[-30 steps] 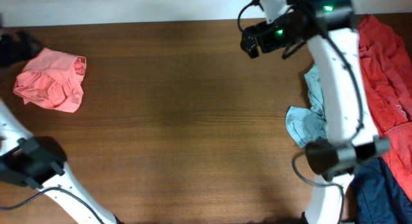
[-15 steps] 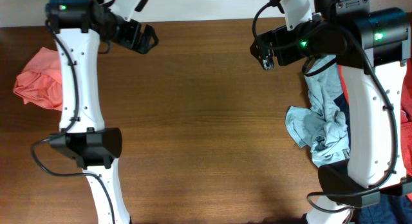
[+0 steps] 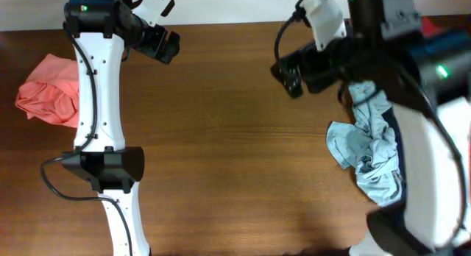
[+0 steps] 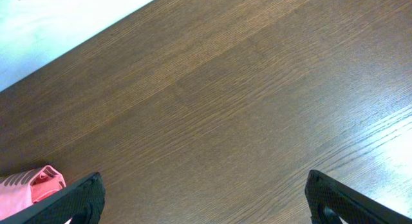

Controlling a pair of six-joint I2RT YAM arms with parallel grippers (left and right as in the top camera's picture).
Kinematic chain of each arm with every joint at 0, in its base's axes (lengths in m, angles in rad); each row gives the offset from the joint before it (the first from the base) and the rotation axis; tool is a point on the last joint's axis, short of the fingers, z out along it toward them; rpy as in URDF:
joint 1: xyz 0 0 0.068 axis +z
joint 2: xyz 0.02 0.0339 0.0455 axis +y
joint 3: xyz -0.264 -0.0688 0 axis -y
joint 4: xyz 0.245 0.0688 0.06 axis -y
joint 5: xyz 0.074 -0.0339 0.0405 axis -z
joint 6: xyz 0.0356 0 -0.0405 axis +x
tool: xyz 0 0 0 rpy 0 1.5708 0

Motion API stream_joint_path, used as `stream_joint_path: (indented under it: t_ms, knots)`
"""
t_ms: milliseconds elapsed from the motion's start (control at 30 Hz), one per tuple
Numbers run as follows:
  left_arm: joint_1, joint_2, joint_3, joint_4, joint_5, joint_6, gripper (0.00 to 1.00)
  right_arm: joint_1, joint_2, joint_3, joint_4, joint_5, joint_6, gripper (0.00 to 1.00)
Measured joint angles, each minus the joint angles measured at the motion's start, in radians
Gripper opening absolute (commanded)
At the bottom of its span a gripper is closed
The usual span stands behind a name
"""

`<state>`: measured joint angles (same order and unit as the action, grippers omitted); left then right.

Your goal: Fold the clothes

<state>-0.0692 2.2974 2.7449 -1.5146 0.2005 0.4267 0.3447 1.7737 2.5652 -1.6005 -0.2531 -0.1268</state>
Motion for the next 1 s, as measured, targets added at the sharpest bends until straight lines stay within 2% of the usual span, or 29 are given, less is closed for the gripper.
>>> stream_joint_path:
  t_ms: [200, 267, 333, 567, 633, 800, 933, 1000]
  knots:
    - [0.000, 0.000, 0.000, 0.000, 0.000, 0.000, 0.99, 0.022, -0.241, -0.002, -0.002, 0.052, -0.004, 0.99]
    - [0.000, 0.000, 0.000, 0.000, 0.000, 0.000, 0.99, 0.022, -0.327, -0.040, 0.045, 0.092, -0.005, 0.99]
    - [0.000, 0.000, 0.000, 0.000, -0.002, 0.000, 0.99, 0.014, -0.410, -0.145, 0.164, 0.122, -0.007, 0.99]
    - [0.000, 0.000, 0.000, 0.000, -0.007, 0.000, 0.99, -0.089, -0.733, -0.741, 0.687, 0.153, -0.013, 0.99]
    - [0.000, 0.000, 0.000, 0.000, -0.008, 0.000, 0.99, -0.123, -0.861, -0.998, 0.879, 0.151, -0.012, 0.99]
    - [0.000, 0.000, 0.000, 0.000, -0.011, 0.000, 0.99, -0.181, -1.065, -1.395, 1.145, 0.138, -0.014, 0.98]
    - [0.000, 0.000, 0.000, 0.000, -0.011, 0.000, 0.99, -0.224, -1.174, -1.622, 1.311, 0.112, -0.016, 0.99]
    - [0.000, 0.000, 0.000, 0.000, -0.011, 0.000, 0.99, -0.269, -1.257, -1.808, 1.453, 0.077, -0.016, 0.99]
